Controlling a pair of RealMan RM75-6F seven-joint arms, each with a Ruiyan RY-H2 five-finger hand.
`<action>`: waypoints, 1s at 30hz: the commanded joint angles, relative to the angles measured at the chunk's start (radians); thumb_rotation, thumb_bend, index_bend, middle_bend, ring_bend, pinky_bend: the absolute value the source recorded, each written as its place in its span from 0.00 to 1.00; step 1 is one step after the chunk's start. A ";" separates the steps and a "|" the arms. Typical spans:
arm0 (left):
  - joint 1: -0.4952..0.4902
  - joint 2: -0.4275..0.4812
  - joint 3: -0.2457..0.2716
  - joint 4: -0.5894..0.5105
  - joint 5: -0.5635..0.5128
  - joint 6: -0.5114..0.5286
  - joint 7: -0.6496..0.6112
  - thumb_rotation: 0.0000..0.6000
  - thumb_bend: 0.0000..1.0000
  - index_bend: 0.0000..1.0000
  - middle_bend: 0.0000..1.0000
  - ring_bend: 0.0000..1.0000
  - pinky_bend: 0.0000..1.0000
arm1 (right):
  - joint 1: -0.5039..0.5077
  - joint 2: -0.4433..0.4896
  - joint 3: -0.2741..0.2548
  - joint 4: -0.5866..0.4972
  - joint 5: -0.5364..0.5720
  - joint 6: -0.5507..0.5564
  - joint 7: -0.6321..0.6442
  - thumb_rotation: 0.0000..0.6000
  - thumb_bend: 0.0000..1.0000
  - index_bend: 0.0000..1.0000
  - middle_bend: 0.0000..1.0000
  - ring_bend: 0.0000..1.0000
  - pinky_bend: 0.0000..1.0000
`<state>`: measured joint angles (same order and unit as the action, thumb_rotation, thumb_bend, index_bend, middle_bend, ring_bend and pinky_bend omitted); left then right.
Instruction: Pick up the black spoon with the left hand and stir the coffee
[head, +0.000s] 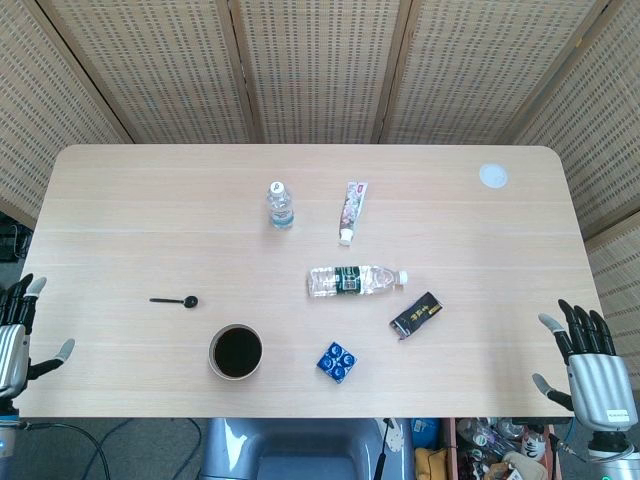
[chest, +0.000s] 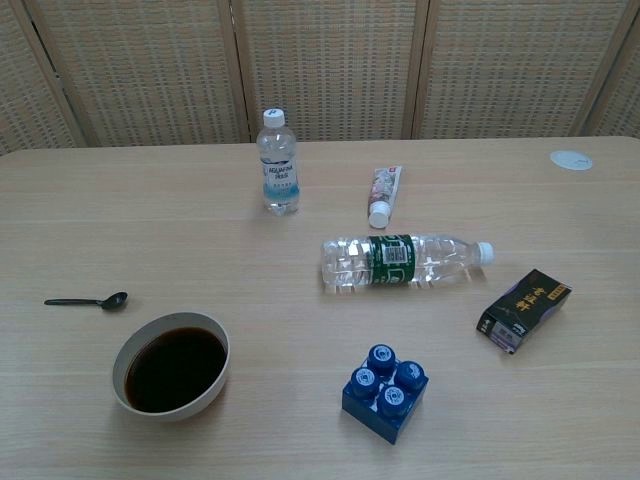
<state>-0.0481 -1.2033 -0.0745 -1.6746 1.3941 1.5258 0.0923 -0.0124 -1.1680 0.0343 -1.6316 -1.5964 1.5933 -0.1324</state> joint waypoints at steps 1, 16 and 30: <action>-0.001 0.001 0.000 0.000 -0.002 -0.003 0.002 1.00 0.27 0.00 0.00 0.00 0.00 | 0.001 0.000 0.000 0.001 0.001 -0.002 0.000 1.00 0.20 0.22 0.12 0.00 0.00; -0.036 0.000 -0.020 0.012 -0.024 -0.057 0.021 1.00 0.27 0.00 0.00 0.00 0.00 | -0.001 -0.001 0.001 0.009 0.008 -0.001 0.008 1.00 0.20 0.22 0.12 0.00 0.00; -0.169 -0.048 -0.055 0.130 -0.088 -0.246 0.112 1.00 0.27 0.00 0.02 0.00 0.04 | -0.002 -0.001 0.002 0.017 0.015 -0.002 0.015 1.00 0.20 0.22 0.12 0.00 0.00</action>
<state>-0.1898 -1.2357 -0.1204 -1.5754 1.3231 1.3134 0.1882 -0.0142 -1.1689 0.0365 -1.6145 -1.5816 1.5908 -0.1176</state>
